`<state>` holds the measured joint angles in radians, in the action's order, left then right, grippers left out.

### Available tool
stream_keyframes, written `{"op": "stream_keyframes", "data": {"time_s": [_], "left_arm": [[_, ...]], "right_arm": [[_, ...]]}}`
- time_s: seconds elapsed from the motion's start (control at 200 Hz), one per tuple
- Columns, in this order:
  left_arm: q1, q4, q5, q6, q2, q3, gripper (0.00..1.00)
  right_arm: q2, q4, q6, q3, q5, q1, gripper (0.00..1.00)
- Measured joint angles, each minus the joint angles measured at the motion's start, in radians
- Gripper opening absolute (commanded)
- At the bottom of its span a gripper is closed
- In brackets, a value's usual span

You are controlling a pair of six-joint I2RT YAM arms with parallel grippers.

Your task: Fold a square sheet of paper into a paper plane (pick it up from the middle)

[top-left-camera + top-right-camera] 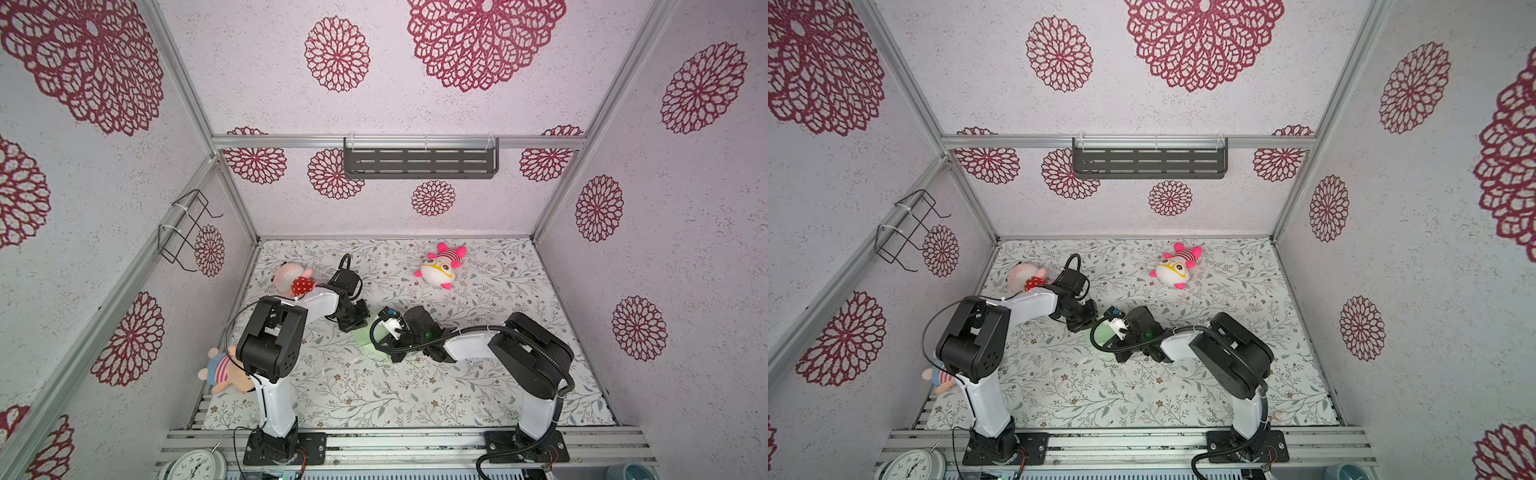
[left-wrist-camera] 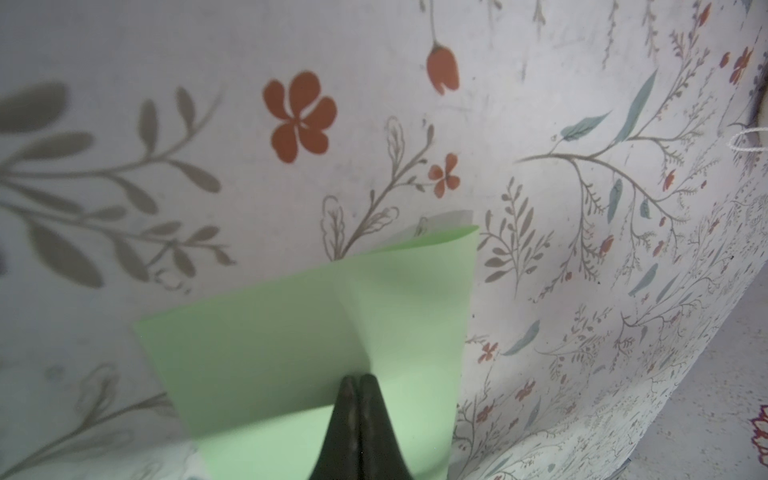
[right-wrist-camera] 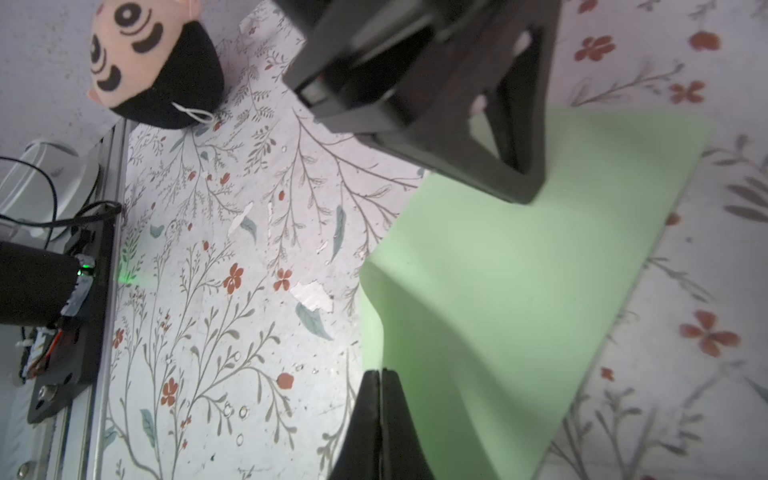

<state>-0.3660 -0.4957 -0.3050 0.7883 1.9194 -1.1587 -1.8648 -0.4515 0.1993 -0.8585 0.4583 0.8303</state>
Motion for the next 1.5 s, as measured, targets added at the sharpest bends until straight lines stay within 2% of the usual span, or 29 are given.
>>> {"op": "stream_keyframes", "data": {"time_s": [0.43,1.501], "left_arm": [[0.0,-0.011,-0.029,-0.05,0.028,-0.029,0.0],[0.0,-0.011,-0.06,-0.082,0.045,-0.043,0.0]], "right_arm": [[-0.051,0.062,0.056,-0.053,0.005,-0.025,0.0],[-0.071,0.122,0.058,-0.093,-0.051,-0.036,0.0]]}}
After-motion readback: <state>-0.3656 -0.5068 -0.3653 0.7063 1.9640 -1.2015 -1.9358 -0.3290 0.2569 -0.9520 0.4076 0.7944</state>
